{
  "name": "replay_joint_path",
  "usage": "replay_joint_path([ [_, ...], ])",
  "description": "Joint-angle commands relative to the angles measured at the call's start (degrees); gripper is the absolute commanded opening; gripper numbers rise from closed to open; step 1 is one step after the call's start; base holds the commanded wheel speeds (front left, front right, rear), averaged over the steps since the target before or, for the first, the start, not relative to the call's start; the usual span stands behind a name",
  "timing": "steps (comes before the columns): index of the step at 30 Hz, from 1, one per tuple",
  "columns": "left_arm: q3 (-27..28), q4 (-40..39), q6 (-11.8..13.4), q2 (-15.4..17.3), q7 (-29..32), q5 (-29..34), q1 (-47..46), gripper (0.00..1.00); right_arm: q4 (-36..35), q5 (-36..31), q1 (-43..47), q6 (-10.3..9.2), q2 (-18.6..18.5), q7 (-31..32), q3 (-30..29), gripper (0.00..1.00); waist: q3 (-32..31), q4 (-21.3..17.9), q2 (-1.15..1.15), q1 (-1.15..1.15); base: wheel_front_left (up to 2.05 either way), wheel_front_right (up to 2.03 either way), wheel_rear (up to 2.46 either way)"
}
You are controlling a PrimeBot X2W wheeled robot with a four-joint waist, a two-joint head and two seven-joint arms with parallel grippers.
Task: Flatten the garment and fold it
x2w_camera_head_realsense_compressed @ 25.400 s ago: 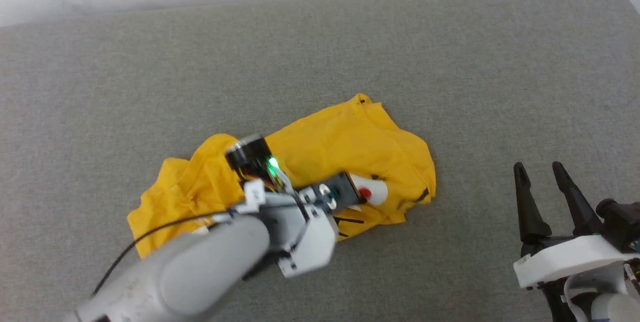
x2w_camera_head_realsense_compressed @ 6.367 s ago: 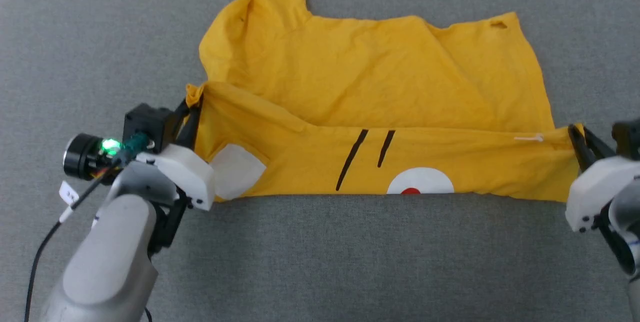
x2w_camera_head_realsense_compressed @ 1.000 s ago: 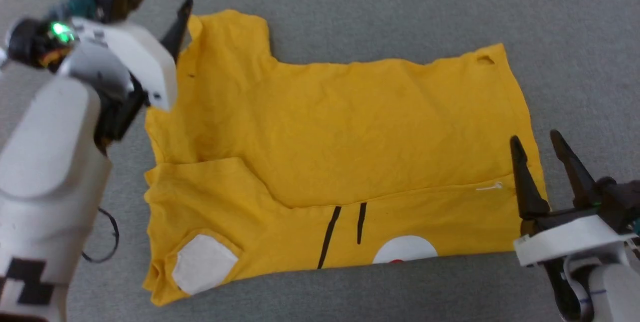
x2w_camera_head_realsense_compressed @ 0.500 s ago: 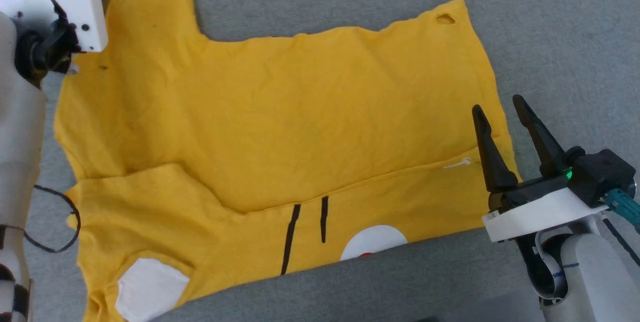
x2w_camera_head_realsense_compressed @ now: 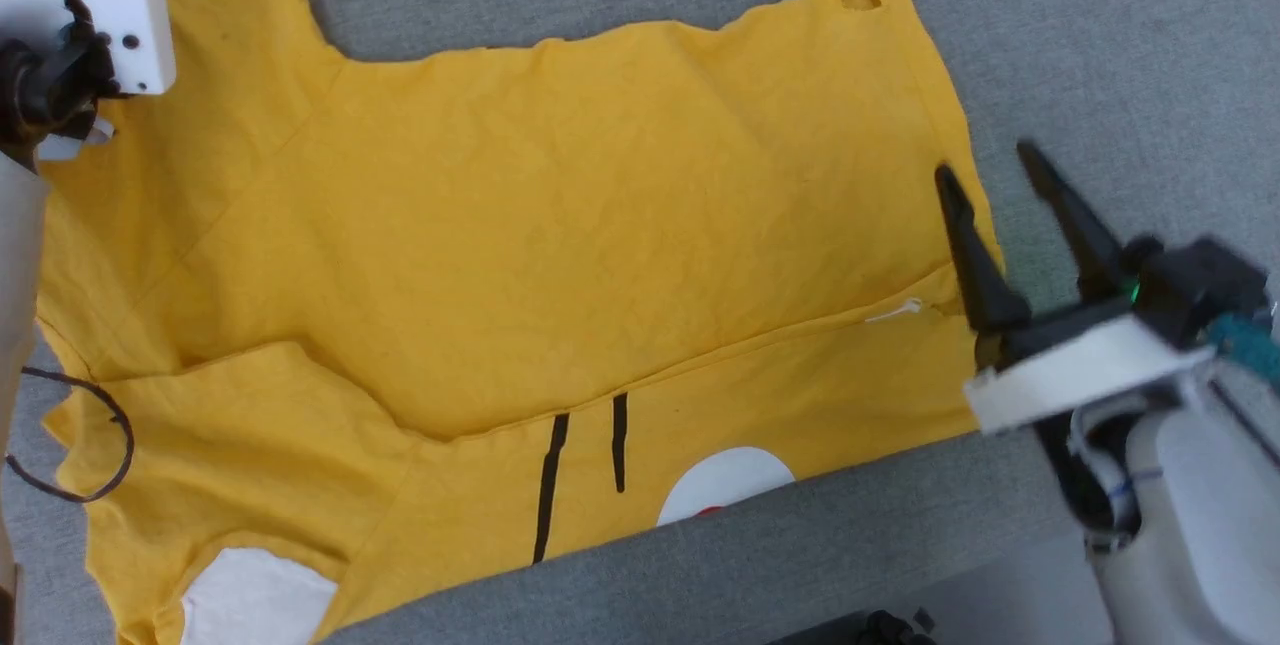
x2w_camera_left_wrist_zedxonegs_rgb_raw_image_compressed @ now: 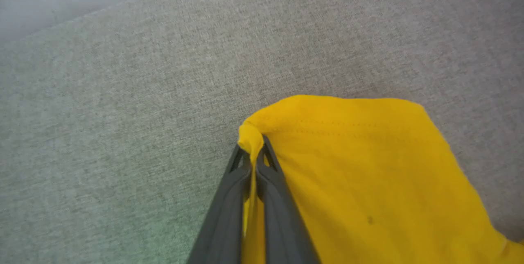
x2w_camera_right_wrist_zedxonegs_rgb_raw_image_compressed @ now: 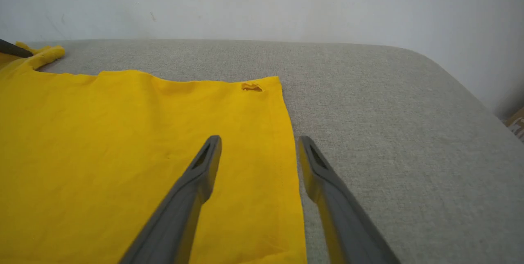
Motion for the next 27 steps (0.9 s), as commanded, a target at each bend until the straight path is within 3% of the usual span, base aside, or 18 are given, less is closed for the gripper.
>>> replay_joint_path([
  [1,-0.78,-0.1,-0.24,0.5,0.03,0.62,1.42,0.0,0.28,0.03,-3.03,-0.06,-0.48,0.97,-0.05,1.0,0.04,0.13,0.0,0.0,0.0,0.0,0.0],
  [7,-1.37,-1.85,-0.42,0.0,-0.32,0.5,1.71,0.0,4.66,0.86,-14.18,-0.06,-1.91,9.16,0.56,1.0,0.04,1.06,0.0,0.0,0.0,0.0,0.0],
  [14,-2.83,-3.7,-1.29,-1.56,-0.31,0.29,1.43,0.0,19.43,4.01,-30.53,-0.06,-1.53,27.68,0.21,1.0,0.83,4.18,0.0,0.0,0.0,0.0,0.0],
  [20,-3.81,-4.37,-2.41,-3.64,-1.84,-0.18,0.66,0.0,30.67,2.9,-37.91,-0.06,-1.26,38.71,-1.51,1.0,1.96,7.47,0.0,0.0,0.0,0.0,0.0],
  [21,-3.94,-4.37,-2.55,-3.9,-2.13,-0.25,0.63,0.0,32.16,2.19,-38.62,-0.06,-1.29,40.58,-1.84,0.95,2.11,7.88,0.0,0.0,0.0,0.0,0.0],
  [22,-4.03,-4.32,-2.7,-4.14,-2.38,-0.35,0.58,0.0,33.53,1.52,-39.23,-0.06,-1.22,42.43,-2.43,0.62,2.24,8.2,0.0,0.0,0.0,0.0,0.0],
  [23,-4.12,-4.22,-2.83,-4.34,-2.65,-0.44,0.57,0.0,34.69,0.87,-39.73,-0.06,-1.05,44.23,-2.96,0.4,2.31,8.46,0.0,0.0,0.0,0.0,0.0],
  [24,-4.2,-4.11,-2.99,-4.51,-2.94,-0.53,0.58,0.0,35.6,0.09,-40.12,-0.06,-0.94,45.88,-3.34,0.32,2.34,8.67,0.0,0.0,0.0,0.0,0.0],
  [25,-4.23,-4.06,-3.2,-4.7,-3.42,-0.66,0.61,0.0,36.18,-0.61,-40.42,-0.06,-0.84,47.04,-3.75,0.05,2.3,8.86,0.0,0.0,0.0,0.0,0.0],
  [27,-4.27,-3.98,-3.57,-5.0,-4.79,-0.8,0.87,0.0,36.74,-1.77,-40.63,-0.06,-0.63,48.13,-4.65,0.0,1.99,9.16,0.0,0.0,0.0,0.0,0.0],
])
